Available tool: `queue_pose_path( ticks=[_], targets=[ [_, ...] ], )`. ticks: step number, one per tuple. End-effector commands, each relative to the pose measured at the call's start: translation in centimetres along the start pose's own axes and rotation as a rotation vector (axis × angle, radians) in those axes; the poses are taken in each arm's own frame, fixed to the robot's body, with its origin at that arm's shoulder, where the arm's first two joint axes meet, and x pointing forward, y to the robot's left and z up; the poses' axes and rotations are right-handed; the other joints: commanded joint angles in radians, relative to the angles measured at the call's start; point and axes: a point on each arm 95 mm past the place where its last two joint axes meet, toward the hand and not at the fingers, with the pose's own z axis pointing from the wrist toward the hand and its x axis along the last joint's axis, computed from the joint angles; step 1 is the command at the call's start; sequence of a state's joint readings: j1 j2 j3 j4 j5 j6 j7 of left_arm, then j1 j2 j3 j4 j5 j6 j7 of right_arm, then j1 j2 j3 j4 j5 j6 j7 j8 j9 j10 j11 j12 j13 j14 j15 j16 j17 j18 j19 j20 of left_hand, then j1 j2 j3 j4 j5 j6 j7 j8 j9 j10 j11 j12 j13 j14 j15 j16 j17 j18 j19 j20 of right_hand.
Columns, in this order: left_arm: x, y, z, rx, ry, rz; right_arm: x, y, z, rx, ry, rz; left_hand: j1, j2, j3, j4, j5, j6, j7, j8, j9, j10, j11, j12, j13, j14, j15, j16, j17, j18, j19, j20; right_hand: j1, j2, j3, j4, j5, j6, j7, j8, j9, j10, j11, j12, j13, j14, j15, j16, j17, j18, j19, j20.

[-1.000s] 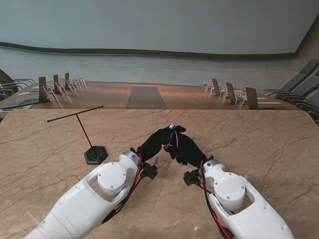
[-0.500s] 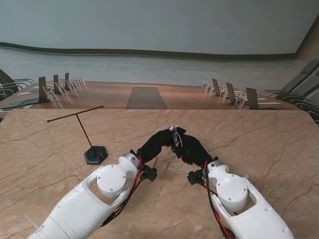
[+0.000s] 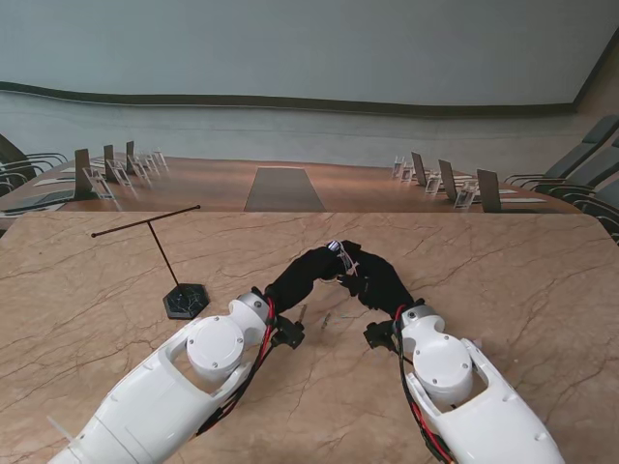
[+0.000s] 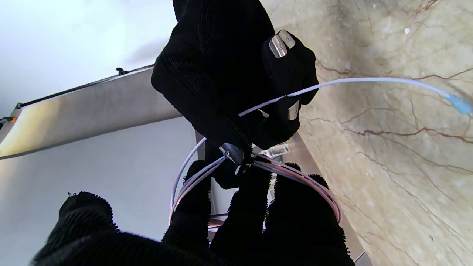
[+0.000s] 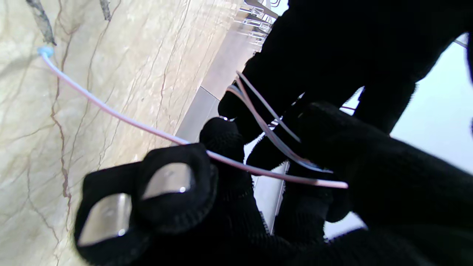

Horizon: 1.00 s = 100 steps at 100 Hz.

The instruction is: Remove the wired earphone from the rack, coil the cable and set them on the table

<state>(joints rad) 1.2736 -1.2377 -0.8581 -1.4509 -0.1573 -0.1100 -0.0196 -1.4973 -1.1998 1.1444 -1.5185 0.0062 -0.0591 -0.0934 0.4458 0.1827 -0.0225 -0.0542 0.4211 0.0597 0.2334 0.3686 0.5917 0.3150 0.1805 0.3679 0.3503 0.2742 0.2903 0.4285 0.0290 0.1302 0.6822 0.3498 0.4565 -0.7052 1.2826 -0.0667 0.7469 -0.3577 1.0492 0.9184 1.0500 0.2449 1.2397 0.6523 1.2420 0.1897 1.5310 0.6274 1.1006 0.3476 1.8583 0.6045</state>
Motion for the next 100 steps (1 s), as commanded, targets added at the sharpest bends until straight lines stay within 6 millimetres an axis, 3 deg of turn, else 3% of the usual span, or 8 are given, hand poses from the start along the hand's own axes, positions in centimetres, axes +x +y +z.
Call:
queue_pose_path(
  ticks=[1, 11, 27, 35, 45, 67, 79, 100],
  targets=[
    [-0.3, 0.5, 0.0, -0.009, -0.012, -0.008, 1.3, -0.6, 0.1, 0.012, 0.033, 0.022, 0.006, -0.018, -0.013, 0.007, 0.044, 0.046, 0.093, 0.03, -0.002, -0.041, 0.017, 0.004, -0.02, 0.022, 0.003, -0.008, -0.016, 0.025, -0.022, -0.009, 0.053, 0.04, 0.015, 0.043, 0.048, -0.093, 0.085, -0.031, 0.052, 0.101, 0.039, 0.0, 0.048, 0.182, 0.126, 0.007, 0.08, -0.055, 0.231, -0.044],
    [-0.1, 0.5, 0.2, -0.007, -0.009, -0.011, 1.6, -1.5, -0.1, 0.049, 0.028, 0.03, 0.01, -0.018, -0.013, 0.007, 0.044, 0.062, 0.087, 0.025, -0.018, -0.047, 0.014, 0.001, -0.034, 0.012, -0.005, -0.013, -0.026, 0.012, -0.033, -0.014, 0.047, 0.054, -0.016, 0.046, 0.003, -0.089, 0.094, -0.053, 0.042, 0.093, 0.038, 0.001, 0.048, 0.175, 0.122, 0.007, 0.081, -0.065, 0.226, -0.047],
    [0.1, 0.6, 0.5, -0.011, -0.005, -0.018, 1.4, -3.3, -0.3, 0.082, -0.006, 0.025, 0.014, -0.017, -0.014, 0.007, 0.043, 0.091, 0.079, 0.017, -0.045, -0.055, 0.013, -0.001, -0.055, -0.002, -0.017, -0.021, -0.039, -0.006, -0.048, -0.022, 0.046, 0.079, -0.167, 0.054, -0.13, -0.069, 0.143, -0.259, 0.012, 0.079, 0.042, 0.002, 0.039, 0.159, 0.112, -0.002, 0.08, -0.082, 0.223, -0.078],
    [0.1, 0.7, 0.6, -0.013, -0.005, -0.023, 1.1, -3.7, -0.1, 0.083, -0.019, 0.005, 0.013, -0.016, -0.014, 0.007, 0.043, 0.102, 0.076, 0.014, -0.052, -0.06, 0.015, -0.002, -0.059, -0.005, -0.019, -0.023, -0.039, -0.011, -0.052, -0.025, 0.036, 0.093, -0.303, 0.016, -0.269, -0.027, 0.116, -0.459, -0.021, 0.062, 0.048, 0.0, 0.016, 0.142, 0.109, -0.002, 0.07, -0.1, 0.219, -0.095],
    [0.1, 0.8, 0.6, -0.017, -0.007, -0.026, 1.0, -4.0, 0.2, 0.066, -0.025, -0.003, 0.013, -0.016, -0.014, 0.007, 0.044, 0.115, 0.073, 0.009, -0.056, -0.06, 0.017, -0.003, -0.061, -0.005, -0.02, -0.026, -0.039, -0.012, -0.055, -0.026, 0.024, 0.126, -0.436, -0.044, -0.296, -0.011, 0.051, -0.525, -0.017, 0.053, 0.056, -0.002, 0.023, 0.134, 0.113, -0.004, 0.075, -0.11, 0.221, -0.099],
    [0.1, 0.9, 0.5, -0.016, -0.007, -0.03, 1.4, -4.3, 0.8, 0.072, -0.005, -0.021, 0.013, -0.015, -0.014, 0.007, 0.065, 0.141, 0.07, 0.001, -0.082, -0.067, 0.015, -0.012, -0.079, -0.017, -0.03, -0.034, -0.045, -0.034, -0.07, -0.034, 0.026, 0.143, -0.453, -0.066, -0.29, -0.042, -0.064, -0.58, 0.011, 0.051, 0.053, -0.006, 0.05, 0.133, 0.114, -0.01, 0.082, -0.117, 0.232, -0.095],
    [0.1, 0.9, 0.5, -0.016, -0.01, -0.029, 1.8, -4.4, 0.8, 0.058, 0.007, 0.004, 0.013, -0.014, -0.014, 0.007, 0.073, 0.144, 0.07, -0.001, -0.083, -0.073, 0.019, -0.015, -0.082, -0.022, -0.032, -0.039, -0.045, -0.041, -0.075, -0.037, -0.12, 0.201, -0.494, -0.012, -0.292, 0.009, -0.153, -0.454, 0.011, 0.061, 0.051, -0.007, 0.046, 0.145, 0.112, -0.01, 0.081, -0.105, 0.231, -0.09],
    [-0.2, 0.8, 0.4, -0.008, -0.018, -0.024, 2.0, -4.2, 0.6, 0.047, 0.008, 0.018, 0.014, -0.015, -0.015, 0.006, 0.086, 0.151, 0.068, -0.001, -0.083, -0.07, 0.019, -0.019, -0.083, -0.026, -0.034, -0.044, -0.048, -0.044, -0.079, -0.039, -0.203, 0.297, -0.643, -0.007, -0.268, 0.043, -0.18, -0.445, 0.01, 0.083, 0.04, -0.013, 0.039, 0.167, 0.104, -0.008, 0.079, -0.075, 0.223, -0.087]
  ],
)
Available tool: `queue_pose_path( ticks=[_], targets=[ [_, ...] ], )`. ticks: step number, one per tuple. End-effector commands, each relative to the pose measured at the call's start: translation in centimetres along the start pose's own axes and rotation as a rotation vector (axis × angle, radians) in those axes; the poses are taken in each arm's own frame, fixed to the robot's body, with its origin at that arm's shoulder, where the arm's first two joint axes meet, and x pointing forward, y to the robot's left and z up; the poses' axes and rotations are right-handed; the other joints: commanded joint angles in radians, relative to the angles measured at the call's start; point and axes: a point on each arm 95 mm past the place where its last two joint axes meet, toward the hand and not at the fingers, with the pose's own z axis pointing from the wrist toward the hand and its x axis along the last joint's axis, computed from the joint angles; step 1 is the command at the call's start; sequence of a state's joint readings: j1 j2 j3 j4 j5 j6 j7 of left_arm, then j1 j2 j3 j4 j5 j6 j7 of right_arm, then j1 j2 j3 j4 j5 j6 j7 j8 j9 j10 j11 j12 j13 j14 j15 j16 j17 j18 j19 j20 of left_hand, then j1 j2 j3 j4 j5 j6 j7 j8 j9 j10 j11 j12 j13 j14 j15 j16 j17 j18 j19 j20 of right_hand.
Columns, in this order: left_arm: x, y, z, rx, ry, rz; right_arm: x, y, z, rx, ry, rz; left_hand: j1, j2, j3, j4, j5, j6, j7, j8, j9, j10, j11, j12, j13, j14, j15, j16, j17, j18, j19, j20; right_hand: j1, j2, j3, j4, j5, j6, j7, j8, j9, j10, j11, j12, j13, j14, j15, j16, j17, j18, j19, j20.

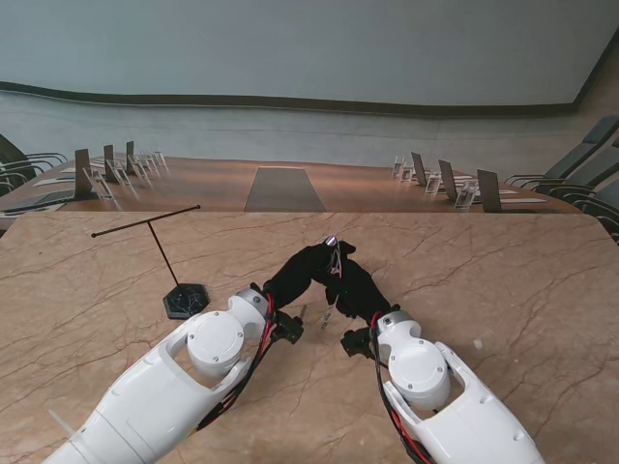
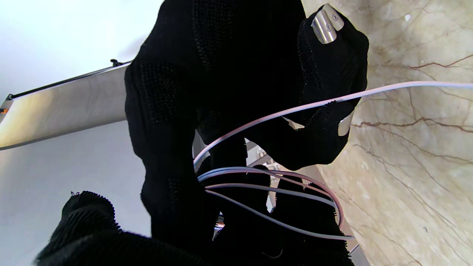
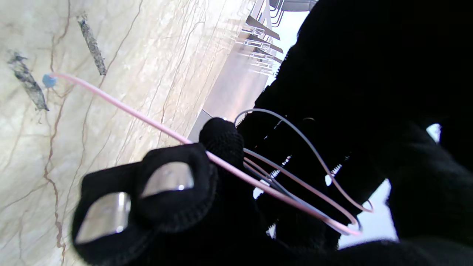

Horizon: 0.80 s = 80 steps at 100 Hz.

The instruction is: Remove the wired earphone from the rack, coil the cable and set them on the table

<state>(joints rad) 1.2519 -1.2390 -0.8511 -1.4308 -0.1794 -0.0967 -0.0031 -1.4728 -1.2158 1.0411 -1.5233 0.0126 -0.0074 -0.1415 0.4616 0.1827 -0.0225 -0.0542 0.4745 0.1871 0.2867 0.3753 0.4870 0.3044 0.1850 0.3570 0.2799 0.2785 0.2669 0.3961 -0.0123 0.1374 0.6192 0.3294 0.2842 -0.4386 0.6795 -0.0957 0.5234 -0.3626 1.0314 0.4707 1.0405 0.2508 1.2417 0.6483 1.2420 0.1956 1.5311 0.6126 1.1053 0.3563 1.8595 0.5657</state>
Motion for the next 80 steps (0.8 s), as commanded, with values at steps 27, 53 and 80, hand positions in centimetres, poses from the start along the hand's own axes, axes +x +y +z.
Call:
queue_pose_path(
  ticks=[27, 53, 80],
  targets=[
    [0.4, 1.7, 0.0, -0.035, 0.009, -0.02, 1.6, -1.0, 0.6, -0.006, 0.017, 0.043, -0.002, -0.015, -0.015, 0.006, 0.025, 0.016, 0.009, -0.01, 0.018, -0.061, 0.012, -0.01, -0.017, -0.034, -0.014, -0.014, -0.012, -0.053, -0.02, -0.02, 0.335, -0.043, 0.087, 0.003, 0.111, -0.063, 0.043, -0.153, 0.076, 0.068, 0.044, -0.014, 0.05, 0.161, 0.12, 0.032, 0.077, -0.084, 0.234, -0.012],
    [0.5, 1.4, 0.0, -0.023, 0.02, -0.023, 1.1, -1.1, 0.3, 0.035, -0.002, 0.06, 0.0, -0.015, -0.014, 0.006, 0.017, 0.008, 0.01, -0.009, 0.007, -0.067, 0.009, -0.011, -0.028, -0.04, -0.021, -0.017, -0.02, -0.056, -0.028, -0.024, 0.343, -0.087, 0.379, 0.099, 0.227, -0.099, 0.104, 0.313, 0.076, 0.049, 0.077, 0.016, 0.051, 0.14, 0.132, 0.037, 0.078, -0.09, 0.232, -0.007],
    [0.6, 0.8, -0.4, -0.002, 0.029, -0.011, -0.7, -0.2, -0.4, 0.012, -0.058, -0.059, 0.003, -0.016, -0.014, 0.006, 0.011, 0.005, 0.015, -0.007, 0.002, -0.066, 0.012, -0.01, -0.031, -0.041, -0.022, -0.017, -0.022, -0.056, -0.031, -0.026, 0.191, -0.134, 0.602, 0.376, 0.28, -0.071, 0.202, 0.473, 0.107, 0.03, 0.107, 0.029, 0.052, 0.111, 0.163, 0.046, 0.085, -0.123, 0.234, 0.035]
  ],
)
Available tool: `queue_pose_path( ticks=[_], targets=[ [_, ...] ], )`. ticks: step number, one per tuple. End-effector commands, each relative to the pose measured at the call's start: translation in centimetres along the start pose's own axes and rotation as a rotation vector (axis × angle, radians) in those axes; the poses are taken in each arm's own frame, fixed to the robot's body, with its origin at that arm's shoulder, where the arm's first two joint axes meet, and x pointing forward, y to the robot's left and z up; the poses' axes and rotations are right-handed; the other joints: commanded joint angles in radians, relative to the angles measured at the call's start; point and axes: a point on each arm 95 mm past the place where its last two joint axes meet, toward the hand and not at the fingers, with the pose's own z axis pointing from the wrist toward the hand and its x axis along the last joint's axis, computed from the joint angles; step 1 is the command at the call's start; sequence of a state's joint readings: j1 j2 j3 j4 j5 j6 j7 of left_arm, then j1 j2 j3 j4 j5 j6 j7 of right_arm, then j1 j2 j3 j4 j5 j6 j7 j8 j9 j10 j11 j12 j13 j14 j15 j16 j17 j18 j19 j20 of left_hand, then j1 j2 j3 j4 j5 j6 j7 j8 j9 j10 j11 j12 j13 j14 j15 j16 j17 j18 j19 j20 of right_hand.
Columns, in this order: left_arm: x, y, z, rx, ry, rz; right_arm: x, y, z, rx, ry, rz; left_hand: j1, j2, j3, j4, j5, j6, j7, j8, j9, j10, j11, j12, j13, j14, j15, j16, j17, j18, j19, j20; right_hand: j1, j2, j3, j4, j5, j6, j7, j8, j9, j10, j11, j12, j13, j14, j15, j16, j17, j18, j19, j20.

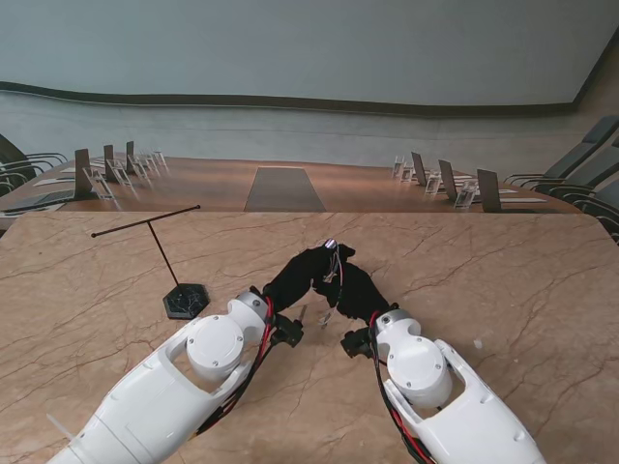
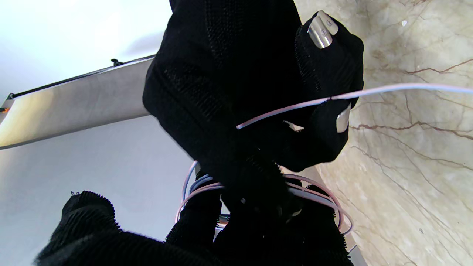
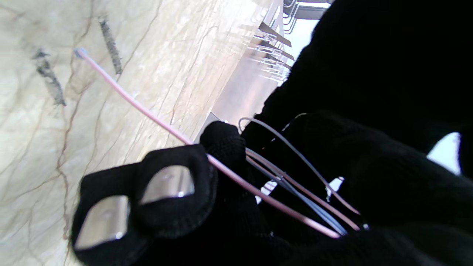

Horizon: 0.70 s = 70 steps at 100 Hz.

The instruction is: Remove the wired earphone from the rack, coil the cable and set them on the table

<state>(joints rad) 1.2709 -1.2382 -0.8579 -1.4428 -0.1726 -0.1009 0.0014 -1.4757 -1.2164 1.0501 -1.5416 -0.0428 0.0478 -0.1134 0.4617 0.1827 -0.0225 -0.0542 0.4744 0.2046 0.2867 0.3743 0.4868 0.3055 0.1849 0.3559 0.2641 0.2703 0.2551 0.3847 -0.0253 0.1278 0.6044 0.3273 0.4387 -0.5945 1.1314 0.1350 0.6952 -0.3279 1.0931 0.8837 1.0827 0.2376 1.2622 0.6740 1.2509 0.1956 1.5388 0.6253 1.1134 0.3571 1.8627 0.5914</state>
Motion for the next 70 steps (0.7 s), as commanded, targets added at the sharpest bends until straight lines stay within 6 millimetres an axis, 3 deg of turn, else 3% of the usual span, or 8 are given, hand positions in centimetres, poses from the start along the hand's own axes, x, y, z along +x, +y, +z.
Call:
queue_pose_path(
  ticks=[1, 21, 70],
  targets=[
    [0.8, 0.5, 0.0, -0.006, 0.028, -0.006, -0.9, -0.2, -0.4, -0.009, -0.028, -0.005, 0.001, -0.015, -0.015, 0.006, 0.011, -0.014, 0.015, -0.006, 0.003, -0.067, 0.013, -0.008, -0.015, -0.034, -0.01, -0.005, -0.009, -0.046, -0.016, -0.024, 0.035, 0.021, 0.152, 0.149, 0.11, -0.105, 0.141, 0.06, 0.066, 0.044, 0.087, 0.001, 0.043, 0.111, 0.156, 0.034, 0.077, -0.124, 0.231, 0.012],
    [1.1, 0.2, -0.2, 0.006, 0.04, -0.007, -1.7, 0.7, -0.5, -0.036, -0.064, -0.093, 0.004, -0.014, -0.014, 0.006, 0.005, -0.014, 0.019, -0.004, -0.003, -0.066, 0.015, -0.005, -0.017, -0.027, -0.004, 0.0, 0.003, -0.029, 0.002, -0.015, 0.011, 0.028, 0.159, 0.199, 0.12, -0.118, 0.142, 0.077, 0.072, 0.035, 0.099, -0.01, 0.044, 0.092, 0.166, 0.045, 0.081, -0.148, 0.231, 0.033],
    [1.2, 0.2, -0.5, -0.011, 0.029, -0.016, -2.3, 2.2, 1.9, -0.147, -0.084, -0.155, 0.023, -0.012, -0.011, 0.009, -0.014, -0.002, 0.02, -0.003, -0.015, -0.065, 0.034, 0.011, -0.012, 0.011, 0.057, 0.025, 0.055, 0.015, 0.13, 0.06, 0.019, 0.027, 0.159, 0.211, 0.125, -0.11, 0.154, 0.089, 0.074, 0.04, 0.105, -0.017, 0.045, 0.092, 0.168, 0.05, 0.08, -0.149, 0.231, 0.039]
  ],
)
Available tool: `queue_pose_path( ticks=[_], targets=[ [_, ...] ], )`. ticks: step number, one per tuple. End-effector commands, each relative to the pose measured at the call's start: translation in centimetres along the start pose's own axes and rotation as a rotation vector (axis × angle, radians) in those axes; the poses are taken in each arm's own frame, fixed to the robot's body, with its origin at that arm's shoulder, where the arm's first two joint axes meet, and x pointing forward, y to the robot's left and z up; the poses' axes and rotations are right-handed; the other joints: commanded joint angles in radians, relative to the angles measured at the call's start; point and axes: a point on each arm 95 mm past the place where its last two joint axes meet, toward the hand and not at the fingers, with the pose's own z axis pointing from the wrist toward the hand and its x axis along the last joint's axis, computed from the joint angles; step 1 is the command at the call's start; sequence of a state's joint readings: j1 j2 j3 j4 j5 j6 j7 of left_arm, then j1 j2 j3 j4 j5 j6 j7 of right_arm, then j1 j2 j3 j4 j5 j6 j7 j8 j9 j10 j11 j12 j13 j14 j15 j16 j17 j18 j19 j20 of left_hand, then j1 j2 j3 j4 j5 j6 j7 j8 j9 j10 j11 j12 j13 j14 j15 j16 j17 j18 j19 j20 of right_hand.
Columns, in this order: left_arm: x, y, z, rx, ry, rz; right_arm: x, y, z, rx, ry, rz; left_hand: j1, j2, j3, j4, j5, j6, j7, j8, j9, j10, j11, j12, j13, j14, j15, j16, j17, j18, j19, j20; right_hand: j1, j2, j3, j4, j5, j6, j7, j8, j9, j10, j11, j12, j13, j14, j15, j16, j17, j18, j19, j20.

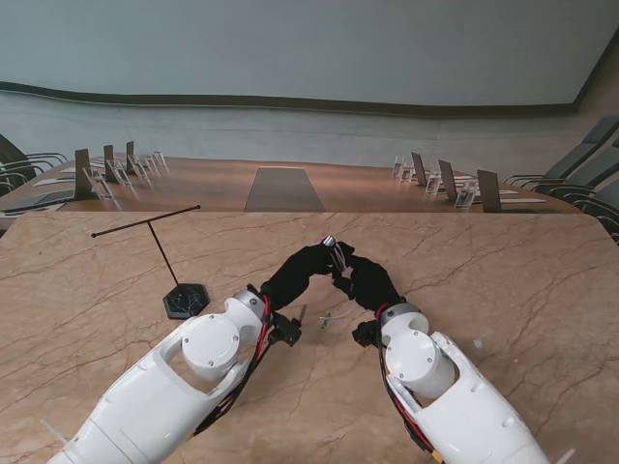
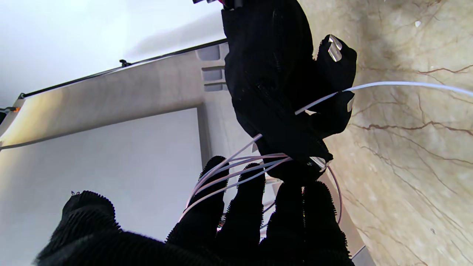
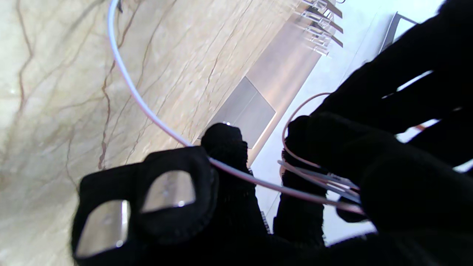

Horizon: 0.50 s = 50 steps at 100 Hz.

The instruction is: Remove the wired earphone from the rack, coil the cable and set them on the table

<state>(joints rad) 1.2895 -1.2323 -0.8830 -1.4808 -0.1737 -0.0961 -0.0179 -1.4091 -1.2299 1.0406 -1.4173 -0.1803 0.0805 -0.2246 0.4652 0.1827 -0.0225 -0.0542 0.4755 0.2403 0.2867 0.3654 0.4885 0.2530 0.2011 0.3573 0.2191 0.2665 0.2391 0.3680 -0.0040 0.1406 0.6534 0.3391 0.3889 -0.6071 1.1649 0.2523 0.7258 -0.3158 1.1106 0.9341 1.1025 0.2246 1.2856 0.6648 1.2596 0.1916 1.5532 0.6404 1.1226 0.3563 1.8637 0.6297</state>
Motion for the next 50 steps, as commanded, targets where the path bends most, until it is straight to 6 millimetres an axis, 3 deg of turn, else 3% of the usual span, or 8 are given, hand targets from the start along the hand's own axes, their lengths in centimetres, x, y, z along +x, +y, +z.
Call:
queue_pose_path(
  ticks=[1, 24, 50],
  targets=[
    [0.4, 0.5, -0.1, -0.008, 0.01, -0.007, 0.0, 0.0, 0.3, -0.019, -0.019, 0.014, 0.02, -0.012, -0.011, 0.008, -0.016, -0.038, 0.019, 0.005, -0.018, -0.012, 0.018, 0.01, 0.033, 0.015, 0.074, 0.042, 0.034, 0.004, 0.083, 0.049, 0.069, 0.039, 0.126, 0.094, 0.095, -0.122, 0.137, 0.038, 0.054, 0.053, 0.082, -0.008, 0.036, 0.096, 0.154, 0.035, 0.071, -0.147, 0.23, 0.001],
    [0.2, 0.5, -0.4, -0.014, -0.007, -0.002, -0.8, 0.0, 0.6, -0.047, -0.048, 0.011, 0.029, -0.013, -0.011, 0.009, -0.009, -0.041, 0.024, 0.008, 0.009, 0.007, 0.043, 0.039, 0.05, 0.053, 0.137, 0.096, 0.039, 0.016, 0.129, 0.088, 0.074, 0.04, 0.123, 0.089, 0.094, -0.118, 0.14, 0.036, 0.052, 0.058, 0.083, -0.009, 0.035, 0.1, 0.153, 0.036, 0.07, -0.143, 0.23, 0.002],
    [-0.3, 0.6, -0.5, -0.019, -0.039, 0.009, -0.2, 1.1, 0.1, -0.071, -0.007, 0.01, 0.035, -0.011, -0.012, 0.009, -0.007, -0.049, 0.021, 0.009, 0.011, 0.008, 0.03, 0.048, 0.046, 0.042, 0.13, 0.11, 0.019, 0.026, 0.117, 0.094, 0.072, 0.037, 0.12, 0.08, 0.093, -0.121, 0.138, 0.034, 0.052, 0.058, 0.082, -0.01, 0.035, 0.102, 0.152, 0.036, 0.07, -0.138, 0.23, 0.0]
  ],
)
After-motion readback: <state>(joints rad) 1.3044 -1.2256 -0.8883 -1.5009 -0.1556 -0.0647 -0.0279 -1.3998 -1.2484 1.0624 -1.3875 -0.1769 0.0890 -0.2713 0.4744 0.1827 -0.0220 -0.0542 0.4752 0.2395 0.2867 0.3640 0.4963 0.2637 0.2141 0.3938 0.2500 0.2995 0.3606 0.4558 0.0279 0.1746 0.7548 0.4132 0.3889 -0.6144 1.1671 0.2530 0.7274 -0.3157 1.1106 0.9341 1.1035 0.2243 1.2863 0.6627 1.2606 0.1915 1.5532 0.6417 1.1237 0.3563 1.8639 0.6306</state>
